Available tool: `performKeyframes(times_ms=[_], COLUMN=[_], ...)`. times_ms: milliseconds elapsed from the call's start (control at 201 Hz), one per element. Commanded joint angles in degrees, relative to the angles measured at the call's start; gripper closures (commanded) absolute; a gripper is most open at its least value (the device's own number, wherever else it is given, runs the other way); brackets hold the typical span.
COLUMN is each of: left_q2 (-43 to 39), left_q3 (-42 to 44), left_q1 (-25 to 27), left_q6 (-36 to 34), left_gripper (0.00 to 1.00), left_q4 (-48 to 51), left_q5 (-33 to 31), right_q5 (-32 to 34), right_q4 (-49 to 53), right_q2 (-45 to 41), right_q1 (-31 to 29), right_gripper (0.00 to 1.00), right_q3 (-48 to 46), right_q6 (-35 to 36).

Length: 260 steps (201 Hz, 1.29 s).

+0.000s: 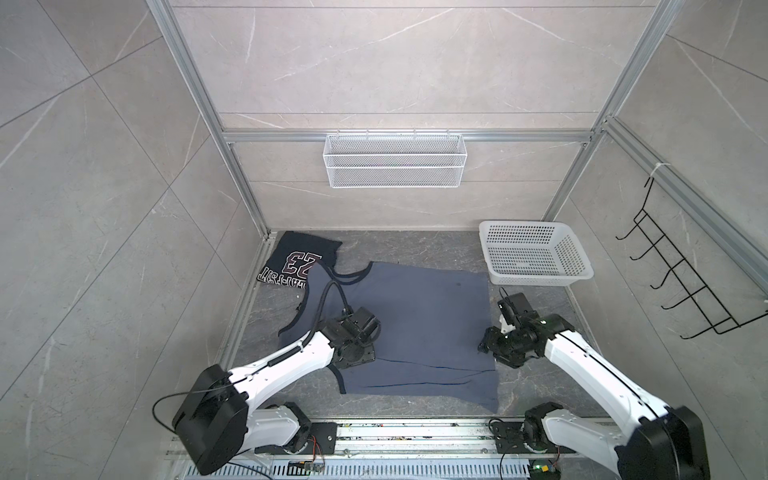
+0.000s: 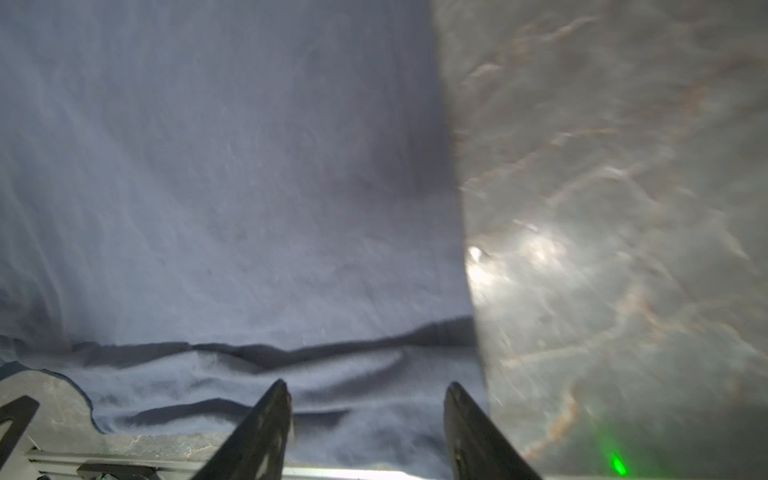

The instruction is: Fold and stack the tank tops

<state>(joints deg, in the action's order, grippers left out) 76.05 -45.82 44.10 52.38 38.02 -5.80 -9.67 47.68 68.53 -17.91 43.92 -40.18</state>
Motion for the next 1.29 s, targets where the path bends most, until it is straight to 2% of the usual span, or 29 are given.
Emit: performKeyframes(times_ms=[0,119,249,428,722,876,1090,1180,1289], left_q2=[7.0,13.1,13.4,8.5,-2.9,-0.1,15.6,19.2,18.0], left_q3=[-4.4,-5.5,-2.4,5.2,15.9,12.9,2.4,-1.0,-5.5], left_q1=[-0.3,-0.6,-0.6,-0.7,-0.7,-2.9,-4.4,-4.4,-4.5], left_q6=[-4.1,-4.1,-2.1,2.3,7.4,3.4,-0.2,-1.2,-4.8], left_gripper=[0.42,0.39,0.34,0.27,0.23,0.22,0.22,0.22,0.21], left_q4=[-7.2,-9.3,-10.4,-10.1,-7.7,-12.6,-17.1,-17.8,-15.8], left_q5=[1.1,1.6,0.2,-2.0,-4.1,-3.7,-1.4,1.1,1.3], right_q5=[1.1,0.3,3.5,4.8,5.4,9.0,8.7,9.5,11.9], right_q4=[-7.9,-12.3,-13.1,-13.5,-13.0,-10.7,-9.8,-10.3,-10.9], right_q2=[8.1,18.1,24.3,32.4,44.0,46.1,47.2,44.1,37.5], right_q1=[-0.6,-0.9,-1.5,-1.8,-2.8,-2.6,0.0,0.4,0.9], right_gripper=[0.38,0.38,0.37,0.37,0.37,0.36,0.35,0.35,0.34], right_q3=[3.6,6.5,9.9,14.1,25.9,31.7,32.8,29.8,24.3], right_q6=[3.4,4.4,5.3,6.2,8.0,8.1,7.5,6.6,5.9])
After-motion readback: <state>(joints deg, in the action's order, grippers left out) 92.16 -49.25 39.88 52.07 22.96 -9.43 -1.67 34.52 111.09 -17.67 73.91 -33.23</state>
